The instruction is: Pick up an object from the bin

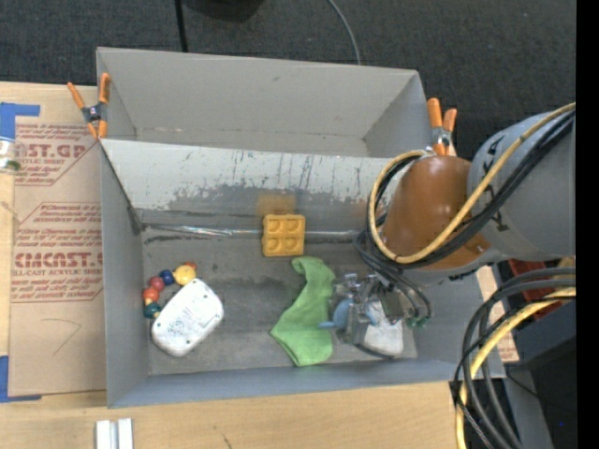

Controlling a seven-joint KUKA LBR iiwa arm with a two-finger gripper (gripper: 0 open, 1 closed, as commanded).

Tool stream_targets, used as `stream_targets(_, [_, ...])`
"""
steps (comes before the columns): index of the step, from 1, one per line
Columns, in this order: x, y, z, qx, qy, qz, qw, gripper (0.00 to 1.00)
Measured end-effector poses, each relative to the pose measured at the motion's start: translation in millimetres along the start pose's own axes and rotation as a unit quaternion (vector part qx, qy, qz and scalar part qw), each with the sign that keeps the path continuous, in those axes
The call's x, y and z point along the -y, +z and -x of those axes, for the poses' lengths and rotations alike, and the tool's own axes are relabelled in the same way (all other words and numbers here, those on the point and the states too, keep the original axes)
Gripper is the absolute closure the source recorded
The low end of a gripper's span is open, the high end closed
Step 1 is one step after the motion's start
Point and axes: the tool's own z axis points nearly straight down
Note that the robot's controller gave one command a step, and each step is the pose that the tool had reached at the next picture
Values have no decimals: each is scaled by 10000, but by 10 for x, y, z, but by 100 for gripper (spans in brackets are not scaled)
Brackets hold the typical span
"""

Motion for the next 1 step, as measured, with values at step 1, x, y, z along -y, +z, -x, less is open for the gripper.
stream_targets(1, [63,-972,153,22,-353,-3,9994,100])
